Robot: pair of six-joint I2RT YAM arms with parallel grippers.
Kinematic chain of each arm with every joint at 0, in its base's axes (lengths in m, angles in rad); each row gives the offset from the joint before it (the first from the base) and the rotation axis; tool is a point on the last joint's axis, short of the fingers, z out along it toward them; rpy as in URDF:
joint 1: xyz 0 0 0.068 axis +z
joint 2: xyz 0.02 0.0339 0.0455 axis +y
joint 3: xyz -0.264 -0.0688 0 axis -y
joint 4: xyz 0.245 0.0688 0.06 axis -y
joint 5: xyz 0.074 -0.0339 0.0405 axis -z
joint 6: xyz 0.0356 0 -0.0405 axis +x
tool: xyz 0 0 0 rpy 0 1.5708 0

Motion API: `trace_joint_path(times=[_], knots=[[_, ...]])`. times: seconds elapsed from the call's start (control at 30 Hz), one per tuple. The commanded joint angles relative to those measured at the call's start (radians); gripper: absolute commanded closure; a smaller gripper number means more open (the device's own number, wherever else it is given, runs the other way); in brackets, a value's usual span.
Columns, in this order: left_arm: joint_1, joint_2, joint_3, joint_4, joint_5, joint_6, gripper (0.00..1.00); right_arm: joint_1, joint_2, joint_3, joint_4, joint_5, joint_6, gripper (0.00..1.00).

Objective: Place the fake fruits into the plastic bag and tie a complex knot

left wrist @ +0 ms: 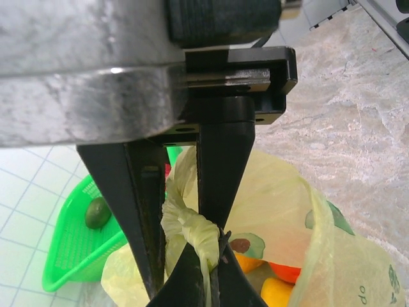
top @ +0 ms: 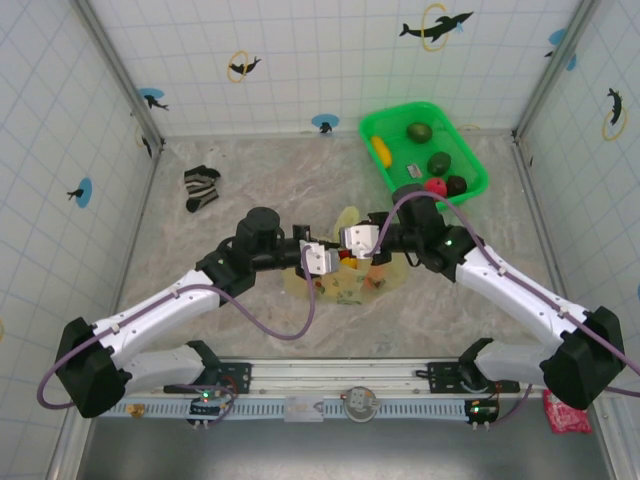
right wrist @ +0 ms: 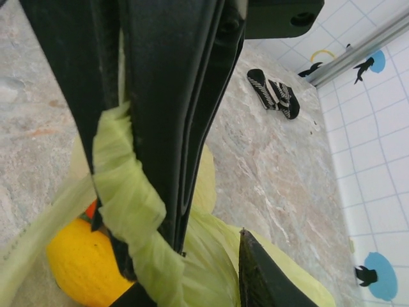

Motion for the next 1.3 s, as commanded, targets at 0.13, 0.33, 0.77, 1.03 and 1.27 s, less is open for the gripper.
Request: trace_joint_path(times=[0.13, 0.33, 0.77, 1.03, 1.27], knots=[[-0.006, -0.02, -0.018, -0.014, 0.043, 0.039, 1.0, 0.002, -0.021, -0.063, 0.12, -0.054, 0.047, 0.86], [-0.006, -0.02, -0.017, -0.021, 0.055, 0.008, 0.9, 0.001, -0.06, -0.132, 0.238, -0.038, 0.07, 0.98], [-0.005, -0.122, 0.024, -0.059, 0.155, -0.177, 0.53, -0.018, -0.131, -0.218, 0.359, 0.018, -0.007, 1.0], [0.151, -0.125, 0.135, 0.107, 0.598, -0.572, 0.55, -0.021, -0.149, -0.223, 0.336, 0.003, -0.026, 1.0], [0.174, 0.005, 0.178, 0.225, 0.367, -0.785, 0.63, -0.025, -0.169, -0.224, 0.324, -0.031, -0.027, 1.0]])
